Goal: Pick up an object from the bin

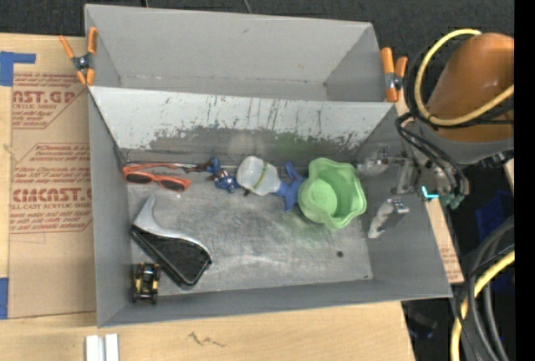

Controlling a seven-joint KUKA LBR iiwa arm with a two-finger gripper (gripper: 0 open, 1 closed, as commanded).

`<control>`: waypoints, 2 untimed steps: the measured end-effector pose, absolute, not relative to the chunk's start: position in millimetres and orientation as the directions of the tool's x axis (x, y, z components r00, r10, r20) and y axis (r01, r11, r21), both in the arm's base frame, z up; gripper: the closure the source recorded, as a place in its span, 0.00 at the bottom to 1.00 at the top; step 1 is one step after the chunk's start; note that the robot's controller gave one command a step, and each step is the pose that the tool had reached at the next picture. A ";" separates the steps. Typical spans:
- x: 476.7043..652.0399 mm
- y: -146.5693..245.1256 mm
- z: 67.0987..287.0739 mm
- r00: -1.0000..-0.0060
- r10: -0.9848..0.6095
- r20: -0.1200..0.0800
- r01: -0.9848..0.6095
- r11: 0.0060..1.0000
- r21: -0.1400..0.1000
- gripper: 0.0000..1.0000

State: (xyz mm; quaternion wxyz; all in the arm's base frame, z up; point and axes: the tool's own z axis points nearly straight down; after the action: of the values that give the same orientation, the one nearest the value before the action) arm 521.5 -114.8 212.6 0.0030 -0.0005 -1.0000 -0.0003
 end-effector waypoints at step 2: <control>519.1 -115.4 164.9 -0.993 -0.121 -0.004 -0.121 0.993 -0.001 0.00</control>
Offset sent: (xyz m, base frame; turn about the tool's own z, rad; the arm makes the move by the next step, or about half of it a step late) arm -0.0123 -0.0037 -0.1426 -0.3338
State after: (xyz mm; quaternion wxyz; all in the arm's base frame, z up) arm 519.1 -115.4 164.9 -0.0022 0.0604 -0.9982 0.0005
